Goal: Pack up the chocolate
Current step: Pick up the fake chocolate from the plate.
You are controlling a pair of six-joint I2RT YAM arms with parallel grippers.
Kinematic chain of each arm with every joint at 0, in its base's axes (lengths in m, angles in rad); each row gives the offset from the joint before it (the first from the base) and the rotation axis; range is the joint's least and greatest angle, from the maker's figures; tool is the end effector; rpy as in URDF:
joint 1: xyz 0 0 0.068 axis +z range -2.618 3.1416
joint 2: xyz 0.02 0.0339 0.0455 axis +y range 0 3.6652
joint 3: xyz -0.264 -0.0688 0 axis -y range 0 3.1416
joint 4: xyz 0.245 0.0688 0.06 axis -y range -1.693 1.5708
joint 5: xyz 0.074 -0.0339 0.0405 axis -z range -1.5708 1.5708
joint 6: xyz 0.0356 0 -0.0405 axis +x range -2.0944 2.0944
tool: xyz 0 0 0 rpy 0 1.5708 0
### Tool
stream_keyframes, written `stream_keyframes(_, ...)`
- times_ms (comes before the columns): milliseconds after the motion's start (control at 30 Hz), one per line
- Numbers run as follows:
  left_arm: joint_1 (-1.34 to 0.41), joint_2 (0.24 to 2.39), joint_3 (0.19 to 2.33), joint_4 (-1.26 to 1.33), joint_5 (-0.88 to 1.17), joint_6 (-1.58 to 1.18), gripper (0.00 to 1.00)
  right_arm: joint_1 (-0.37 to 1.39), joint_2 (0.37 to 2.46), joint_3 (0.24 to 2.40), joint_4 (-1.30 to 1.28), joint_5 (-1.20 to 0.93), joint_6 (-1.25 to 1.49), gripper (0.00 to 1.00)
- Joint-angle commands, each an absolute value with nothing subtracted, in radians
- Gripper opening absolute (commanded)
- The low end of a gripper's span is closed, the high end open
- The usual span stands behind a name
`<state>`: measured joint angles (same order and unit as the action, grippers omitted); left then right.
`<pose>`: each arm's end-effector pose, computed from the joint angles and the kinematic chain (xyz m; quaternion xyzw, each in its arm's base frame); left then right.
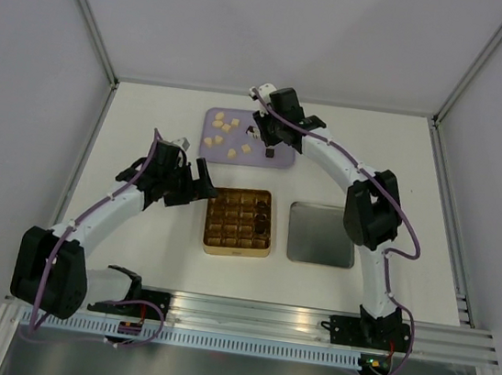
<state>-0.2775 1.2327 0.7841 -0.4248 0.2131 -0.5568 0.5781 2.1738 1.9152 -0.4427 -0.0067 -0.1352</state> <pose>0.2375 -0.0755 0.2270 -0.0941 0.9304 -0.2290 0.2701 0.4234 0.2765 0.2556 -0.3180 0.8494 0.0955 0.4102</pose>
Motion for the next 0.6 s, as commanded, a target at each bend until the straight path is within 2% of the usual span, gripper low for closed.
stream_keyframes(0,-0.284,1.249,0.802,-0.433,0.224,-0.531,1.00,0.563,2.216,1.993,-0.348,-0.074,-0.152,0.34)
stream_keyframes(567,-0.284,1.275,0.810,-0.440,0.222,-0.528,1.00,0.529,2.342,2.069,-0.322,-0.077,-0.121,0.39)
